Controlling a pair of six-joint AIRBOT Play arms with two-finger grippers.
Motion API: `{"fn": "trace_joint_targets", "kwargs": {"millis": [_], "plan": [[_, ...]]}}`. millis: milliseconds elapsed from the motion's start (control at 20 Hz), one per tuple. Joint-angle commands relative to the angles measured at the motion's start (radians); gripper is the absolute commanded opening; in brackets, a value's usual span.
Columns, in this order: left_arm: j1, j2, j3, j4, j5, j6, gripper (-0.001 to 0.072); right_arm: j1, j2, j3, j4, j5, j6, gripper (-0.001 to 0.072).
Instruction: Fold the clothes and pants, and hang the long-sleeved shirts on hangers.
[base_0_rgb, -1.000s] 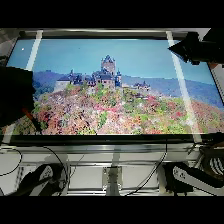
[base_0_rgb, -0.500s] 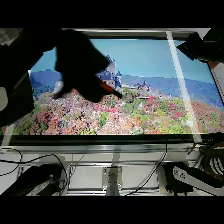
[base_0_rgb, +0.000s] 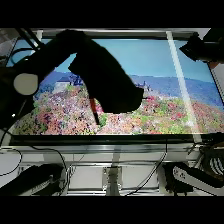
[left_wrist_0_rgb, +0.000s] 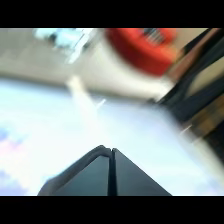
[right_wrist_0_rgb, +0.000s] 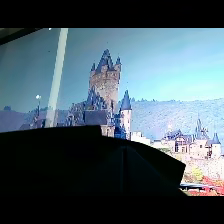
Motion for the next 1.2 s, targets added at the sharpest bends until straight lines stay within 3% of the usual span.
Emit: {"fn": "trace_joint_targets", "kwargs": {"millis": [0,50,100,200,250,350,400,450,500,600,800,900,1050,1100,1150], "plan": [[0.09,-0.13,0.002,0.048,-0.231,-0.046,0.0409,0.001,0.0,0.0,-0.005,0.021,-0.001,0.0009],[0.111,-0.166,0.002,0.048,-0.272,-0.061,0.0716,0.001,0.0,0.0,-0.005,0.023,-0.001,0.0009],[0.13,-0.196,0.002,0.045,-0.301,-0.094,0.0689,0.001,0.0,0.0,-0.005,0.026,-0.001,0.0052],[0.159,-0.232,0.002,0.017,-0.306,-0.16,0.0682,0.001,0.0,0.0,-0.004,0.045,-0.048,0.0342],[0.168,-0.233,0.002,-0.005,-0.287,-0.159,0.0587,0.001,0.0,0.0,-0.004,0.059,-0.082,0.0352],[0.173,-0.208,0.002,-0.012,-0.214,-0.12,0.0538,0.001,0.0,0.0,-0.004,0.07,-0.115,0.0333],[0.173,-0.184,0.002,-0.011,-0.18,-0.094,0.04,0.001,-0.001,0.0,-0.003,0.07,-0.116,0.0298],[0.174,-0.155,0.002,-0.011,-0.16,-0.068,0.0169,0.001,-0.001,0.0,0.007,0.072,-0.13,0.0141],[0.177,-0.121,0.002,-0.01,-0.151,-0.042,0.0026,0.001,-0.003,0.0,0.024,0.073,-0.136,0.0008],[0.188,-0.048,0.002,0.01,-0.151,0.006,0.0021,0.001,-0.027,0.0,0.121,0.127,-0.182,0.0004],[0.195,0.128,-0.019,0.121,-0.163,0.005,0.0019,0.001,-0.222,-0.029,0.451,0.306,-0.261,0.0003],[0.196,0.238,-0.1,0.13,-0.165,0.005,0.0019,0.001,-0.309,-0.102,0.615,0.299,-0.323,0.0004],[0.214,0.424,-0.311,0.139,-0.169,0.003,0.002,0.036,-0.357,-0.273,0.645,0.199,-0.334,0.0011],[0.214,0.468,-0.362,0.138,-0.17,-0.013,0.0021,0.062,-0.357,-0.331,0.645,0.158,-0.333,0.0126],[0.212,0.5,-0.399,0.138,-0.17,-0.032,0.0021,0.091,-0.357,-0.37,0.648,0.13,-0.332,0.0291]]}}
